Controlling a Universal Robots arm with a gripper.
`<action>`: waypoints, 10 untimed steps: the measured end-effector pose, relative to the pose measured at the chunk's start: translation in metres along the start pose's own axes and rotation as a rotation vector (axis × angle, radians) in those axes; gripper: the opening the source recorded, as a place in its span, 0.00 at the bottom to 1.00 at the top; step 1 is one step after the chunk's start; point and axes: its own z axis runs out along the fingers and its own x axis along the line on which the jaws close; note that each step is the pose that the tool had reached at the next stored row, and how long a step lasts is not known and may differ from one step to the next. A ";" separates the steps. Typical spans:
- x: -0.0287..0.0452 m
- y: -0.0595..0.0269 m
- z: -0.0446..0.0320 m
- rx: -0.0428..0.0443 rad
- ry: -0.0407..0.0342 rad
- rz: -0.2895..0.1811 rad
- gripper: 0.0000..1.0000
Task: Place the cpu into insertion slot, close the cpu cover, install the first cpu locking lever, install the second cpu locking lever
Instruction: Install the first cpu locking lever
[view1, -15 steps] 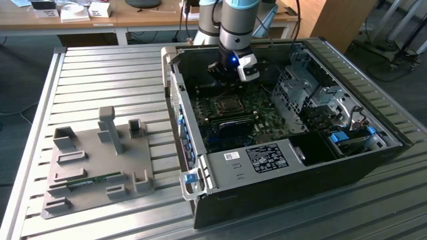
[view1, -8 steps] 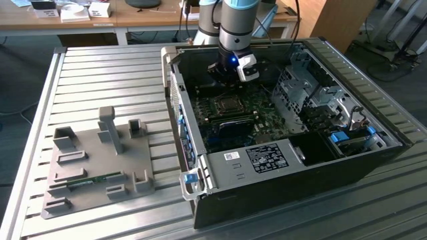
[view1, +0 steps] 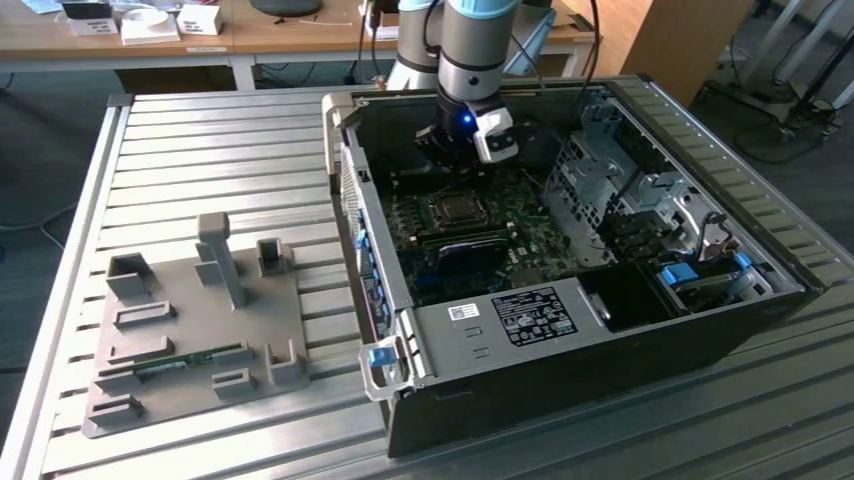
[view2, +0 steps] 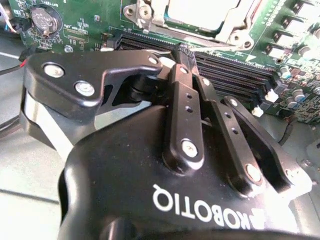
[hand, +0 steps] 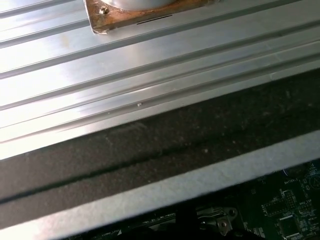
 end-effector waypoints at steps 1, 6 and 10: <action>0.0001 0.0003 0.0001 0.0001 0.0000 0.000 0.11; 0.0002 0.0009 0.0005 0.0010 -0.0002 0.000 0.11; 0.0003 0.0011 0.0017 0.0061 -0.0019 0.000 0.11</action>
